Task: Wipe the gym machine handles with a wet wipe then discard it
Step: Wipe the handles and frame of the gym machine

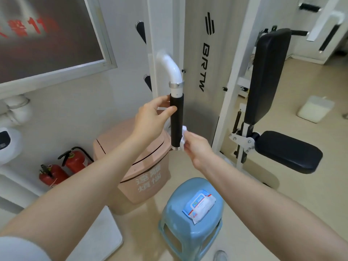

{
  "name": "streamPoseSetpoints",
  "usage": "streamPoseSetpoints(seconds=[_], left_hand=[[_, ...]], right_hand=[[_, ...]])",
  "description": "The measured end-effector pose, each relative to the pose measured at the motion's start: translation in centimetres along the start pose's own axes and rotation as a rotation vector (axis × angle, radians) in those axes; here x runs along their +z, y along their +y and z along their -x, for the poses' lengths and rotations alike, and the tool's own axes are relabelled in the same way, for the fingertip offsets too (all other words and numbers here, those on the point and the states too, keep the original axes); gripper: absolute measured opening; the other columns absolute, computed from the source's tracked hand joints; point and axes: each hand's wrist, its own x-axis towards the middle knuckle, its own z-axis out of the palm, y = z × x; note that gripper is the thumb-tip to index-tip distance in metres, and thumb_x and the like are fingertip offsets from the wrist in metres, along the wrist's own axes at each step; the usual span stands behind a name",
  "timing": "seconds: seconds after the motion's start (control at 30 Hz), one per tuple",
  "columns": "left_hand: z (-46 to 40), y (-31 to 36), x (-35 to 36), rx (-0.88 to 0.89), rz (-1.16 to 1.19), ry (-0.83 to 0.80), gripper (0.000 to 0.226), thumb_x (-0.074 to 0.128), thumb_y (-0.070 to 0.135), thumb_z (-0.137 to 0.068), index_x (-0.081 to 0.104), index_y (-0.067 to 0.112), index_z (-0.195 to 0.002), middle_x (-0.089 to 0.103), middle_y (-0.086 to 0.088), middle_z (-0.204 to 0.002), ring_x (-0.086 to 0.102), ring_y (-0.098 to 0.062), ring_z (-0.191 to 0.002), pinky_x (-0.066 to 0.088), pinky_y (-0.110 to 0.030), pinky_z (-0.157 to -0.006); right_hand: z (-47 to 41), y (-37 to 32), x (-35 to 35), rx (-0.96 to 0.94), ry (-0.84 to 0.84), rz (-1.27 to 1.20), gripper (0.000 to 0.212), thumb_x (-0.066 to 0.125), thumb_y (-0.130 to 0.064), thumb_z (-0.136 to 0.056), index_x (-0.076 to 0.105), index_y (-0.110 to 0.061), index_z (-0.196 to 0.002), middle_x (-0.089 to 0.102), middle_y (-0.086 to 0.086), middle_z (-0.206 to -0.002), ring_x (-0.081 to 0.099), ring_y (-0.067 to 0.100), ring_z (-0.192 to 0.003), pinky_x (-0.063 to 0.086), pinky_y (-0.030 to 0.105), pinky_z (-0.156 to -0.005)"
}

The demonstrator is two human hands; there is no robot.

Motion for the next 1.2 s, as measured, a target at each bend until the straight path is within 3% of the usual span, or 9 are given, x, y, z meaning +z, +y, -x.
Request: streamPoseSetpoints(seconds=[0.13,0.3,0.4,0.5,0.6,0.77,0.83,1.0,1.2], left_hand=[[0.1,0.2,-0.3,0.002,0.001,-0.005,0.027,0.06,0.028,-0.084,0.062,0.04,-0.109,0.067,0.018,-0.101,0.062,-0.016,-0.085,0.049,-0.042,-0.09],[0.2,0.0,-0.5,0.005,0.022,-0.023,0.027,0.061,0.026,-0.086,0.063,0.037,-0.11,0.066,0.018,-0.093,0.06,-0.013,-0.08,0.048,-0.036,-0.087],[0.1,0.0,-0.6,-0.005,0.107,-0.058,0.029,0.06,0.023,-0.086,0.064,0.034,-0.112,0.069,0.013,-0.097,0.062,-0.008,-0.081,0.049,-0.029,-0.082],[0.0,-0.2,-1.3,-0.067,0.303,-0.182,0.028,0.048,0.01,-0.095,0.06,0.022,-0.118,0.068,0.007,-0.103,0.066,-0.004,-0.092,0.05,-0.019,-0.077],[-0.2,-0.5,-1.7,-0.105,0.394,-0.246,0.027,0.039,0.01,-0.099,0.059,0.019,-0.114,0.069,0.005,-0.105,0.066,-0.007,-0.098,0.05,-0.021,-0.084],[-0.6,-0.8,-1.2,-0.137,0.466,-0.188,0.029,0.04,0.001,-0.093,0.064,0.016,-0.098,0.069,0.005,-0.085,0.062,-0.007,-0.082,0.048,-0.022,-0.08],[-0.6,-1.2,-1.2,-0.116,0.421,-0.111,0.027,0.04,0.004,-0.095,0.061,0.019,-0.102,0.065,0.007,-0.096,0.058,-0.004,-0.092,0.043,-0.021,-0.09],[-0.1,-1.3,-0.9,-0.11,0.286,-0.062,0.023,0.047,0.013,-0.094,0.059,0.026,-0.107,0.058,0.017,-0.104,0.049,0.01,-0.097,0.035,-0.002,-0.079],[-0.4,0.2,0.8,-0.062,0.292,-0.015,0.023,0.048,0.01,-0.094,0.058,0.022,-0.111,0.058,0.014,-0.105,0.05,0.011,-0.098,0.037,0.004,-0.079]], right_hand=[[0.6,-3.2,1.5,-0.248,-0.029,-0.115,0.025,0.045,-0.029,-0.097,0.068,-0.024,-0.088,0.068,-0.003,-0.091,0.063,0.011,-0.088,0.05,0.022,-0.074],[1.5,-0.1,1.0,-0.101,0.083,-0.038,0.022,0.05,-0.018,-0.095,0.068,-0.006,-0.092,0.054,-0.001,-0.073,0.047,0.015,-0.076,0.043,0.024,-0.083],[1.8,-3.0,1.4,-0.498,0.096,-0.052,0.021,0.057,-0.014,-0.09,0.069,-0.019,-0.107,0.071,-0.008,-0.095,0.064,0.008,-0.094,0.051,0.027,-0.087],[1.5,-3.4,0.8,-0.977,0.241,0.272,0.026,0.057,-0.011,-0.088,0.067,-0.011,-0.111,0.067,0.0,-0.112,0.06,0.009,-0.109,0.044,0.026,-0.1],[0.4,-4.0,-0.6,-1.414,0.306,0.608,0.024,0.054,-0.005,-0.086,0.068,-0.002,-0.105,0.067,0.013,-0.113,0.06,0.023,-0.111,0.042,0.025,-0.102],[-2.1,-5.3,0.2,-1.989,0.101,1.211,0.012,0.061,0.006,-0.083,0.07,-0.002,-0.087,0.072,0.009,-0.098,0.064,0.025,-0.104,0.049,0.033,-0.09],[-3.3,-4.4,-1.2,-2.032,0.056,1.416,0.015,0.059,0.003,-0.082,0.066,-0.009,-0.076,0.072,0.004,-0.086,0.064,0.022,-0.103,0.044,0.03,-0.089],[-4.6,-1.7,-5.1,-2.036,-0.266,1.908,0.025,0.042,0.004,-0.084,0.057,-0.01,-0.071,0.067,0.002,-0.077,0.061,0.024,-0.1,0.038,0.03,-0.095],[-4.5,-6.4,-5.5,-2.033,-0.111,1.742,0.021,0.052,0.001,-0.082,0.063,-0.013,-0.071,0.071,0.001,-0.085,0.061,0.023,-0.109,0.04,0.031,-0.1]])
